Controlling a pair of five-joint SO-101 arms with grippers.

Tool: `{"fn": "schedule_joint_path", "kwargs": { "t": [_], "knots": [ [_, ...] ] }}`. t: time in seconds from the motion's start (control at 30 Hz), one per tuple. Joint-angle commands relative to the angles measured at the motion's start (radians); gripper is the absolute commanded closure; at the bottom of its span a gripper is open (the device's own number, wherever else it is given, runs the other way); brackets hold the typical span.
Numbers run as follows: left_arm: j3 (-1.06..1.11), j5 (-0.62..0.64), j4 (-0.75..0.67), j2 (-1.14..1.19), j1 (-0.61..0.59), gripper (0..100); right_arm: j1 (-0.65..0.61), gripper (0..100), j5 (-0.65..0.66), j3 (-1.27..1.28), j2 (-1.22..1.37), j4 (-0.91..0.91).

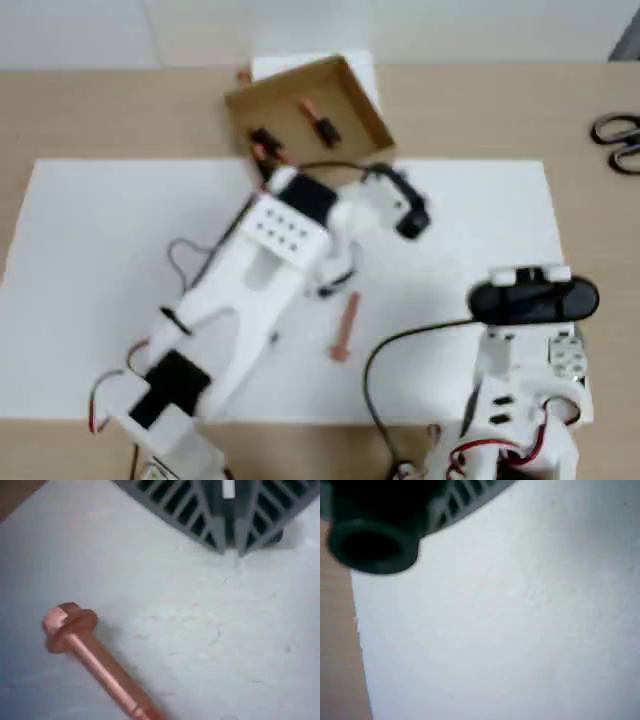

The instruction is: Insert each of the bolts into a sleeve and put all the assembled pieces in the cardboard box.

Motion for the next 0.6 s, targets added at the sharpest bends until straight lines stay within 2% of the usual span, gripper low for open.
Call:
{"fn": "schedule_joint_path", "kwargs": {
  "t": [0.0,0.2,0.57],
  "knots": [
    [-0.002,-0.049,0.012,-0.055,0.060,99,0.008,99.1,0.008,-0.011,-0.005,-0.022],
    [-0.007,-0.176,0.011,-0.054,0.155,99,0.008,99.2,0.008,-0.011,-0.005,-0.022],
    [-0.004,-0.183,0.011,-0.044,0.199,99,0.008,99.1,0.008,-0.011,-0.007,-0.022]
  ]
}}
